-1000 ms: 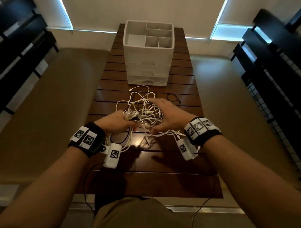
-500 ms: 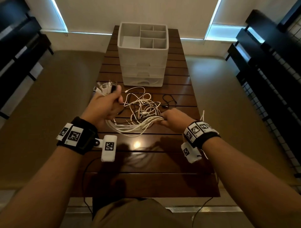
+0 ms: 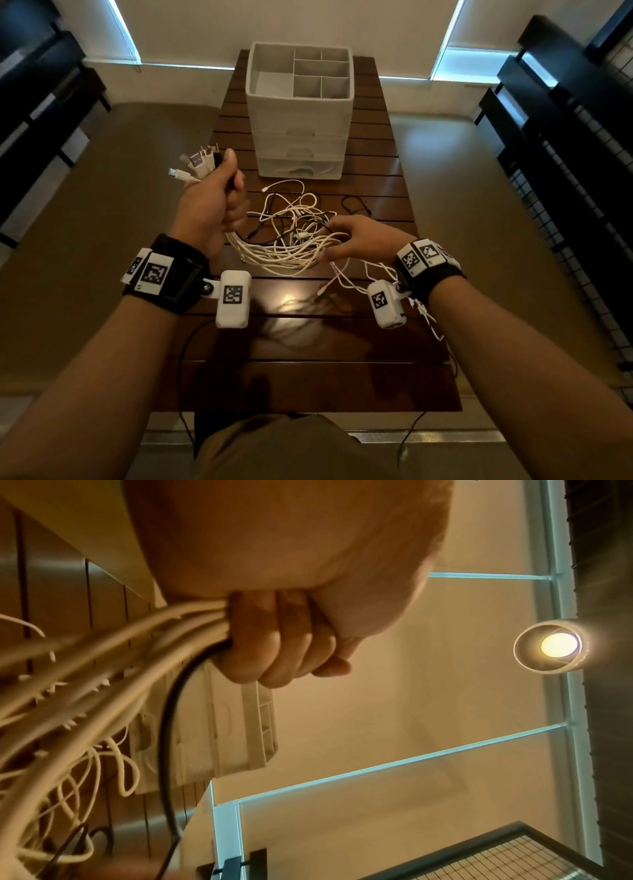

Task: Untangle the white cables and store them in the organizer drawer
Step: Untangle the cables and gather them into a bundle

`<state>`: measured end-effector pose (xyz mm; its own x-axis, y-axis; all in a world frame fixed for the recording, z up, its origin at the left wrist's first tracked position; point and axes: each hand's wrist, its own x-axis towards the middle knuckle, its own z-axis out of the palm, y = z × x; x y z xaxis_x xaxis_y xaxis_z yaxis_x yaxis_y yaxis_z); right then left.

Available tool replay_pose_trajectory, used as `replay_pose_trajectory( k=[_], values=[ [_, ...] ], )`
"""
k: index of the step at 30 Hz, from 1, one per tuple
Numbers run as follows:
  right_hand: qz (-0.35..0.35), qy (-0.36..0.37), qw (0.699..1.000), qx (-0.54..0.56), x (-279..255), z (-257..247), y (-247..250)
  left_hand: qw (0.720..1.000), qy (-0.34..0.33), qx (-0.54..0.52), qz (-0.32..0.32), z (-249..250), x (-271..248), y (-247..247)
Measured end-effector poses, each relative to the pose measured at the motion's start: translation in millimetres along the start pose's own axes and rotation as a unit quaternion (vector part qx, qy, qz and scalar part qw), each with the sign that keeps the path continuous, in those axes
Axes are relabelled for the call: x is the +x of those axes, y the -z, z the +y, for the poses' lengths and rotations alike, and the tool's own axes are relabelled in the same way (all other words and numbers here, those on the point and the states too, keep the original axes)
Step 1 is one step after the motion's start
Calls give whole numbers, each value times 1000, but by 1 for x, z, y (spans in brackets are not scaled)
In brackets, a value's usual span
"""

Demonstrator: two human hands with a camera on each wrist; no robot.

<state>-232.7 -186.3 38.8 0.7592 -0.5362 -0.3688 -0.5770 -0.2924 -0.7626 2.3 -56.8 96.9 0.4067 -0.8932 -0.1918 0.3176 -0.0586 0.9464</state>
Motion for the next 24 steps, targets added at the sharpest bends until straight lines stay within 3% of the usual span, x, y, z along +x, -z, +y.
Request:
replay_pose_trajectory(
  k=[4,7,10,13,15,18,21,24],
  values=[
    [-1,54,998,-25,0,-33,-4,997,-12,-46,-59,-5,-2,-16],
    [-46,103,991,-65,0,-57,-11,993,-32,-74,-84,-5,-2,-25],
    [-111,47,976,-179,2,-61,-14,990,-51,-103,-78,1,0,-25],
    [-107,-74,936,-327,-4,-51,-7,990,-65,-121,-30,6,0,-18],
    [-130,-109,924,-343,-8,-45,-1,991,-70,-117,1,5,0,-15],
    [-121,-13,954,-274,-19,-63,2,993,-62,-98,13,-5,-3,-22],
    [5,128,971,-201,-10,-82,-17,993,-53,-108,-15,-14,-7,-39],
    [60,155,982,-86,8,-73,-42,988,-52,-140,-49,-15,-10,-47]
  ],
)
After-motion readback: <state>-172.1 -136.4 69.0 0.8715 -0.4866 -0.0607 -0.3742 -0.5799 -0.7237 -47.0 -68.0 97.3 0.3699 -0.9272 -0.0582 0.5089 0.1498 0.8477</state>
